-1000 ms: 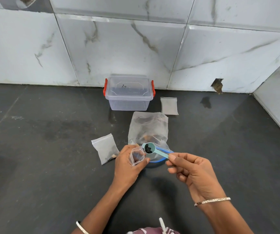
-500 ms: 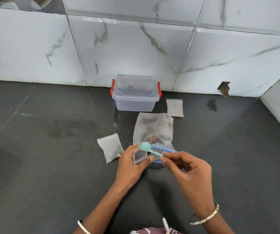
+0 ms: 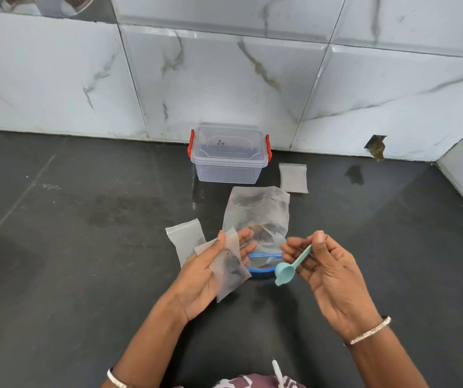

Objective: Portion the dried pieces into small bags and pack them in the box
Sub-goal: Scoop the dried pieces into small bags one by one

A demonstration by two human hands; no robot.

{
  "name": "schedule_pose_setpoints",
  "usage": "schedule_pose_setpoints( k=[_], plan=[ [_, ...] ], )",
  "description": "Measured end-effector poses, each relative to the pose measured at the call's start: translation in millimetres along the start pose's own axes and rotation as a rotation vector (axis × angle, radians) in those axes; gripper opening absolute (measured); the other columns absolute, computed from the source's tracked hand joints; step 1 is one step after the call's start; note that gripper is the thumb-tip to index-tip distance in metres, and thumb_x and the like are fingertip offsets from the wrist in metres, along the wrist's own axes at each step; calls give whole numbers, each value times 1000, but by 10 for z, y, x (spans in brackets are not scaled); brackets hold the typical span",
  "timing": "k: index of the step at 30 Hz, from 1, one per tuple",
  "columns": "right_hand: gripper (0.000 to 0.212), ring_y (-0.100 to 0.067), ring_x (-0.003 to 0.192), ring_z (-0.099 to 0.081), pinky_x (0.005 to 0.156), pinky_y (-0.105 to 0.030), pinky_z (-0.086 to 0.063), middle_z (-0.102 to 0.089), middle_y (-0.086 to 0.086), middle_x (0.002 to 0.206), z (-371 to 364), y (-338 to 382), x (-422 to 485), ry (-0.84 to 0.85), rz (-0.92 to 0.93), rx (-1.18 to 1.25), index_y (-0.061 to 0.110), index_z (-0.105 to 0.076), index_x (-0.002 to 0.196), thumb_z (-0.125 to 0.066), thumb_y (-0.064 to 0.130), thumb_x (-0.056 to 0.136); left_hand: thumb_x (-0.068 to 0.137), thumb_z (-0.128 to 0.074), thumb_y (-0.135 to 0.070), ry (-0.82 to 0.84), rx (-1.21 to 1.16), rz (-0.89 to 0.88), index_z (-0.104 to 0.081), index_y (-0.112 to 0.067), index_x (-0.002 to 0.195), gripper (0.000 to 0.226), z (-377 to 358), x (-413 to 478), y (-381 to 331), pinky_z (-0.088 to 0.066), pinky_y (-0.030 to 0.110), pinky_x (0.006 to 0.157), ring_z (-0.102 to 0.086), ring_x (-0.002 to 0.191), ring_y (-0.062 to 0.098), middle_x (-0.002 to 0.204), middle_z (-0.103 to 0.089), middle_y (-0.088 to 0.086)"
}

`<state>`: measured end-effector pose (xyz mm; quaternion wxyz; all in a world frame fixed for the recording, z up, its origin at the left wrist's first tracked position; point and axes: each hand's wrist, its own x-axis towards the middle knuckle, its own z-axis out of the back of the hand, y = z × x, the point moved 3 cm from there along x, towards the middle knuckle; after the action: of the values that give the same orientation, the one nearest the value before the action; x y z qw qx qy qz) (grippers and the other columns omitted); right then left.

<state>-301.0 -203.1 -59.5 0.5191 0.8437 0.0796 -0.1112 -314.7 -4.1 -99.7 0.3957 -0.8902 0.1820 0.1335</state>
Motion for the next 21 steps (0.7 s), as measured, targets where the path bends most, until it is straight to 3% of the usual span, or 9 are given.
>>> schedule_pose_setpoints(
  k=[3, 6, 11, 14, 17, 19, 21],
  plan=[
    [26, -18, 46, -49, 49, -27, -48, -51, -6, 56, -134, -74, -8, 19, 28, -128, 6, -55, 86, -50, 28, 97, 101, -38, -39, 74, 7, 42, -54, -7, 143, 55, -40, -17, 39, -30, 39, 123, -54, 138, 20, 146, -60, 5],
    [32, -10, 41, -31, 41, -22, -33, -35, 1, 50, -284, -148, -14, 52, 85, -337, 3, -57, 85, -51, 32, 96, 99, -39, -39, 119, 15, 79, -52, -7, 144, 57, -79, -31, 82, -26, 41, 125, -52, 140, 20, 147, -59, 5],
    [31, -1, 45, -49, 45, -13, -39, -55, 9, 52, -463, -212, -54, 146, 203, -598, 8, -70, 100, -48, 30, 101, 96, -47, -37, 120, -17, 83, -72, -5, 123, 48, -113, -73, 105, -42, 46, 117, -64, 125, 29, 134, -66, 20],
    [27, -6, 57, -60, 56, -20, -48, -65, 6, 62, -498, -269, -82, 186, 246, -742, 16, -73, 94, -60, 40, 94, 98, -45, -38, 118, 24, 74, -72, -7, 124, 49, -117, -105, 90, -50, 45, 108, -66, 121, 32, 132, -66, 24],
    [12, -16, 69, -70, 67, -31, -59, -74, 2, 76, -466, -274, -79, 135, 284, -789, 21, -75, 91, -69, 31, 90, 98, -44, -40, 95, 47, 79, -66, -5, 130, 52, -98, -116, 85, -47, 47, 111, -64, 124, 33, 134, -65, 24],
    [10, -33, 66, -69, 65, -49, -60, -72, -8, 71, -435, -271, -76, 100, 272, -726, 18, -76, 84, -72, 26, 88, 97, -44, -42, 82, 118, 70, -68, -8, 126, 50, -104, -128, 96, -48, 44, 110, -67, 121, 29, 130, -69, 19],
    [12, -36, 58, -64, 59, -49, -59, -70, -10, 63, -399, -265, -66, 69, 301, -714, 17, -76, 79, -73, 25, 86, 96, -47, -40, 56, 266, 18, -75, -14, 115, 43, -105, -133, 63, -53, 37, 106, -70, 116, 24, 123, -73, 13]
  ],
)
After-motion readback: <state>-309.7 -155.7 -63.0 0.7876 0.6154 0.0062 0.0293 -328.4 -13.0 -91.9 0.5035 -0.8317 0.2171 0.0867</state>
